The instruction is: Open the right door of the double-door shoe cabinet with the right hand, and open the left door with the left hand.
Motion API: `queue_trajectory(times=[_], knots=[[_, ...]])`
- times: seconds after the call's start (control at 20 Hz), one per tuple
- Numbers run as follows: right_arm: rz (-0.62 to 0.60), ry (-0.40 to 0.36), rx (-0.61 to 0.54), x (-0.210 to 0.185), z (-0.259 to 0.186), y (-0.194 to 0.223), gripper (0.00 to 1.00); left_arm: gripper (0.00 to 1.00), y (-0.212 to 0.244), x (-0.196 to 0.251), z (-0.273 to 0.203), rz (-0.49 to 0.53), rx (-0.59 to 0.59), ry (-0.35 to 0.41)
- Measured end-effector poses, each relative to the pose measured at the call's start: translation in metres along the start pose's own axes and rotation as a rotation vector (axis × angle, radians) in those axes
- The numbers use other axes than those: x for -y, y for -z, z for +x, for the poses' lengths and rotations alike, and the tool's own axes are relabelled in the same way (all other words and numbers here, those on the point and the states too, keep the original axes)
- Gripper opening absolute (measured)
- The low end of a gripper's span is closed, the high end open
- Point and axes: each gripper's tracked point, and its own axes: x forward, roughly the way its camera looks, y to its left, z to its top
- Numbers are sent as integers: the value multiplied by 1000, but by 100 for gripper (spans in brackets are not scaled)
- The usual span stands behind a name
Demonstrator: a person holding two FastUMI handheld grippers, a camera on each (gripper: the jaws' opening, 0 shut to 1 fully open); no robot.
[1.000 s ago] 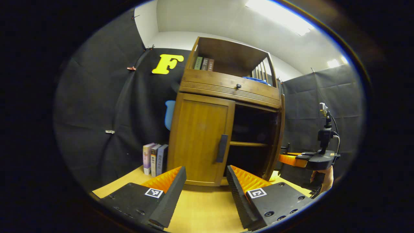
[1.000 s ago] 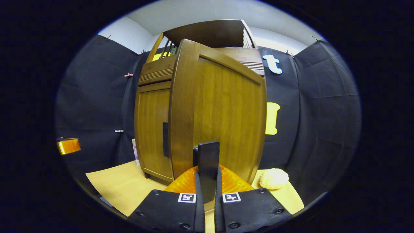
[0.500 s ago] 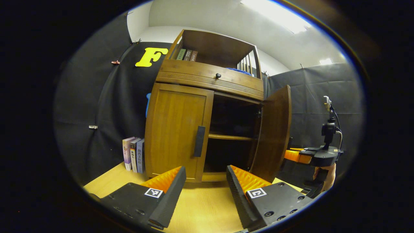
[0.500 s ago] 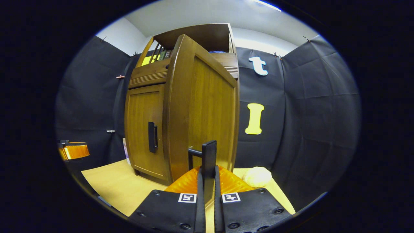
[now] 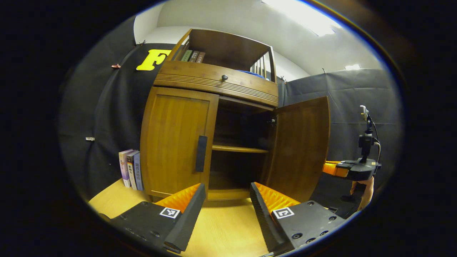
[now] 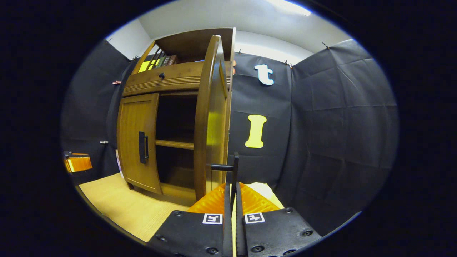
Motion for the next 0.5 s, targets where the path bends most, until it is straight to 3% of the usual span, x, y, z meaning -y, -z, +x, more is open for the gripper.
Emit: queue_trajectory(times=[0.15, 0.2, 0.3, 0.35, 0.45, 0.5], knots=[[-25, 47, 19, 15, -19, -5, 5, 75, 1, 8, 5, 2, 4, 20], [-10, 15, 26, 9, -29, -9, 0, 75, -1, 8, 7, 0, 11, 18], [33, -44, 27, -9, -49, -10, 16, 80, -6, -3, 17, 3, 32, -14], [41, -67, 30, -17, -56, -9, 7, 80, -8, -10, 24, 12, 39, -35], [36, -131, 46, -37, -69, -13, 8, 79, -12, -24, 44, 25, 48, -53], [27, -156, 56, -45, -77, -17, 27, 79, -14, -29, 54, 22, 55, -57]])
